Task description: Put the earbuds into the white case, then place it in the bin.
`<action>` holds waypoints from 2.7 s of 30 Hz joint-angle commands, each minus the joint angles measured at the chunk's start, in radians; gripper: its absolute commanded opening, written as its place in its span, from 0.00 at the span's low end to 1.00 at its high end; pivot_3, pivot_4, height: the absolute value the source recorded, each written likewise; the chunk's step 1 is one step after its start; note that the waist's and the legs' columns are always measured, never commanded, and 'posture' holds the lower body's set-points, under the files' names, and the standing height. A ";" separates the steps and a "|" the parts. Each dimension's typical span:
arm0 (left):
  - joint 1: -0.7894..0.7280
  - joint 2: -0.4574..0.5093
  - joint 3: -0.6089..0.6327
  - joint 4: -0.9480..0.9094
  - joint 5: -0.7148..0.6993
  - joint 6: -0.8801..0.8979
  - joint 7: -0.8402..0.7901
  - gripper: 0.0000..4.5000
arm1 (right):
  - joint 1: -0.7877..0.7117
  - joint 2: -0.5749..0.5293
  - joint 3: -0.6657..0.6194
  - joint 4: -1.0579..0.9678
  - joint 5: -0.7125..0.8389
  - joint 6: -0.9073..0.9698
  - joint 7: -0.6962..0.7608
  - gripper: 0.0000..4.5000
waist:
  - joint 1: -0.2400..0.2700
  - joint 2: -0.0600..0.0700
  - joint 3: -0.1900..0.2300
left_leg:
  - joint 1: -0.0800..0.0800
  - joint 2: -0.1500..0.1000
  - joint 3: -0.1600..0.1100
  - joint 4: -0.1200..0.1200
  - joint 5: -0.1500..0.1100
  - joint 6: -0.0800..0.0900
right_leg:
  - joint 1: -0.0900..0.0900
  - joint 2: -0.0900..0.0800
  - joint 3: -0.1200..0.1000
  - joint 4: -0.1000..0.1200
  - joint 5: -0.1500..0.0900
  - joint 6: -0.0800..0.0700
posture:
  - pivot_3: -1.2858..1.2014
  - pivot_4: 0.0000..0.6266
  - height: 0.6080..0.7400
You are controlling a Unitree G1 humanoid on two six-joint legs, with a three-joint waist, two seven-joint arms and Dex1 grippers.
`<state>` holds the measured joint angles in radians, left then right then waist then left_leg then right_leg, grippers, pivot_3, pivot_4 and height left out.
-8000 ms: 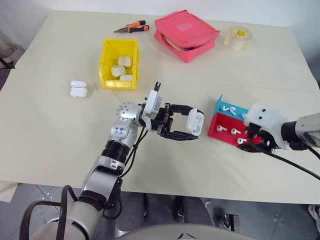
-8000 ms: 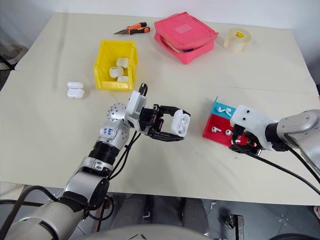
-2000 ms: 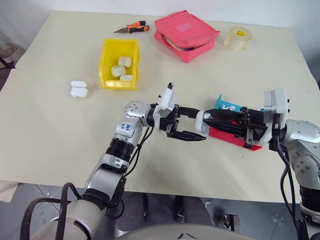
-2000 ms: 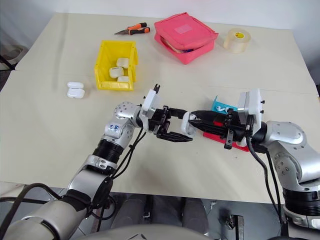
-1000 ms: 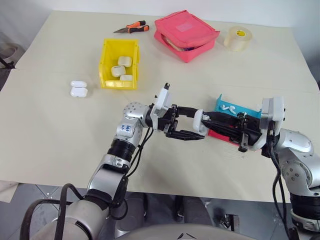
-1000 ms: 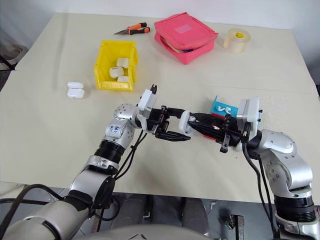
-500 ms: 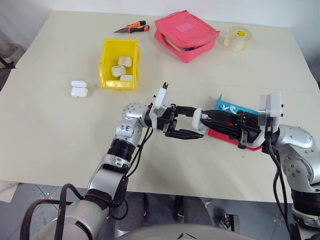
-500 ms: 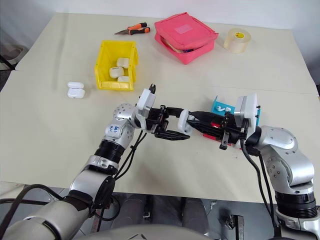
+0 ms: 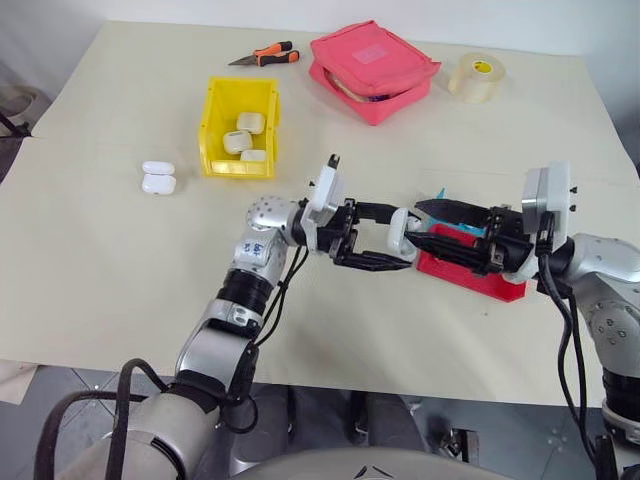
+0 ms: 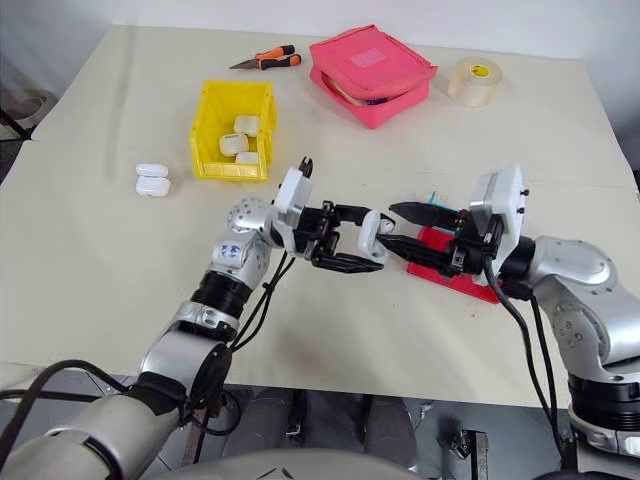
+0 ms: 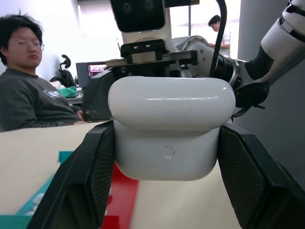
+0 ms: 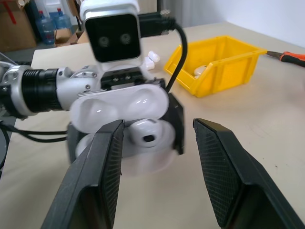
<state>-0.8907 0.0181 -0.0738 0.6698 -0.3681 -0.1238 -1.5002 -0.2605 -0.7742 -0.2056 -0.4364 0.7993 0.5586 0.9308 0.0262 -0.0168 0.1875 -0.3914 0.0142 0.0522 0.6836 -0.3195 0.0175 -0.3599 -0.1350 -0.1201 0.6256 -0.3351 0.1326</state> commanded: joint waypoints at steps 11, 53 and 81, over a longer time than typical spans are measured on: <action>-0.056 0.012 0.040 0.126 -0.010 -0.099 -0.029 0.62 | 0.005 -0.132 -0.172 -0.092 0.092 0.104 -0.050 0.54 | 0.001 0.000 0.000 | 0.000 0.000 0.000 0.000 0.000 0.000 | 0.000 0.000 0.000 0.000 0.000 0.000 | 0.52 0.24 1.00; -0.024 0.019 0.050 0.063 -0.023 -0.124 -0.036 0.62 | -0.788 -0.212 0.672 0.898 -0.903 0.242 0.342 0.45 | -0.006 0.000 0.000 | -0.016 -0.001 0.012 0.002 0.001 0.000 | -0.016 0.000 0.001 0.002 0.001 0.001 | 0.52 0.24 1.00; 0.002 0.016 0.046 0.024 -0.024 -0.112 -0.027 0.62 | -0.819 -0.114 0.680 1.090 -1.011 0.156 0.355 0.45 | -0.009 0.000 0.000 | -0.016 -0.001 0.012 0.003 0.001 0.000 | -0.016 0.000 0.001 0.003 0.001 0.001 | 0.52 0.24 1.00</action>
<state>-0.8906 0.0424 -0.0206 0.7329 -0.3684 -0.2374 -1.5003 -1.0569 -0.8861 0.4956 0.6443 -0.1985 0.7319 1.2833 0.0174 -0.0164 0.1876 -0.4069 0.0129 0.0645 0.6864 -0.3187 0.0179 -0.3763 -0.1354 -0.1196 0.6287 -0.3343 0.1340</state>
